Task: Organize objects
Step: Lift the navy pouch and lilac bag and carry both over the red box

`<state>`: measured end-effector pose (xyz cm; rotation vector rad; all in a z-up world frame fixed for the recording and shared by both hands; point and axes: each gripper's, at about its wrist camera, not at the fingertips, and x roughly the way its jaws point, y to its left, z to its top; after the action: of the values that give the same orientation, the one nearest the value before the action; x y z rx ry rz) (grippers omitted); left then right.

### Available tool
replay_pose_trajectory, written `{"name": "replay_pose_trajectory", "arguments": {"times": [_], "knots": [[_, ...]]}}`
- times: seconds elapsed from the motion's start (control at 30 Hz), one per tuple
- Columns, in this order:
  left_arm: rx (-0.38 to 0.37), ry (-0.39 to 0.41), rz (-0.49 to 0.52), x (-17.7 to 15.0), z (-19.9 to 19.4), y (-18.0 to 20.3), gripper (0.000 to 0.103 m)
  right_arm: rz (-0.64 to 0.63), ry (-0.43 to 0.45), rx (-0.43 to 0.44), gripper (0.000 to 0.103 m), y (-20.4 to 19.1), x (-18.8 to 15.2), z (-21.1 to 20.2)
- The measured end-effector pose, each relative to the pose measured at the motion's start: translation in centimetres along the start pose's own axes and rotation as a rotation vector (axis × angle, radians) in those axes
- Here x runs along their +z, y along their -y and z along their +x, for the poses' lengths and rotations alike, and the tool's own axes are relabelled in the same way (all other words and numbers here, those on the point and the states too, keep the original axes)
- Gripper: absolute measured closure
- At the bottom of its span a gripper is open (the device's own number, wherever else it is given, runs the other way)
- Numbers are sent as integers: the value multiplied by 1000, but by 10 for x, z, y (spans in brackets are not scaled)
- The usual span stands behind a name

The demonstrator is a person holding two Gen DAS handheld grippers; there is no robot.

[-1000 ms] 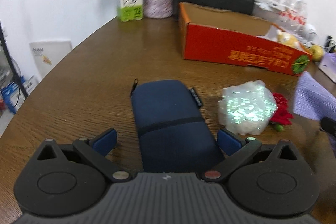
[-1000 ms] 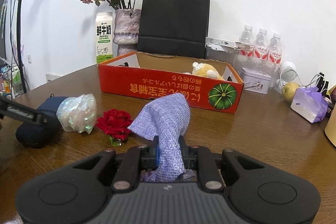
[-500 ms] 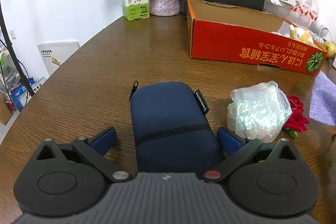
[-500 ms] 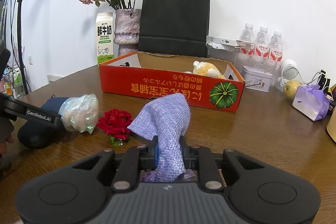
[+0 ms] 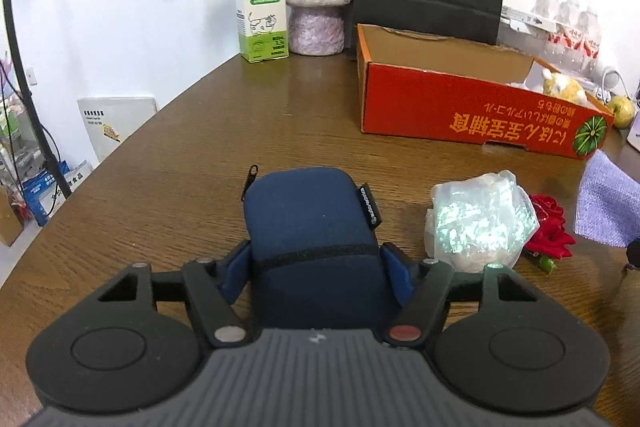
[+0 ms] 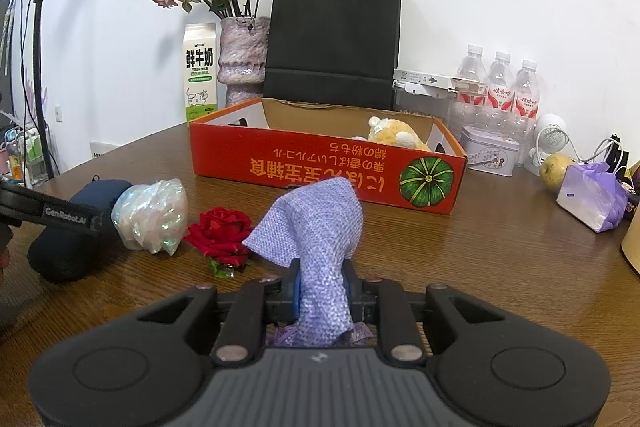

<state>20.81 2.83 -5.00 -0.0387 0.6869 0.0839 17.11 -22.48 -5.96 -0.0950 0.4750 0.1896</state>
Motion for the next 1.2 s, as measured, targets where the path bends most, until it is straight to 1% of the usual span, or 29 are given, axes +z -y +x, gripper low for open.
{"name": "replay_pose_trajectory", "arguments": {"times": [0.2,0.5,0.83,1.2], "knots": [[3,29,-17,-2,-12,-5,35,-8,7,-8,86,-1,0,-1],[1,95,8,-3,-34,-4,37,-10,27,-23,86,-3,-1,-6],[-38,151,16,2,-56,-2,38,-5,55,-21,86,-8,-1,-15],[-84,210,53,19,-72,18,38,22,104,-15,86,-6,17,-19]]}}
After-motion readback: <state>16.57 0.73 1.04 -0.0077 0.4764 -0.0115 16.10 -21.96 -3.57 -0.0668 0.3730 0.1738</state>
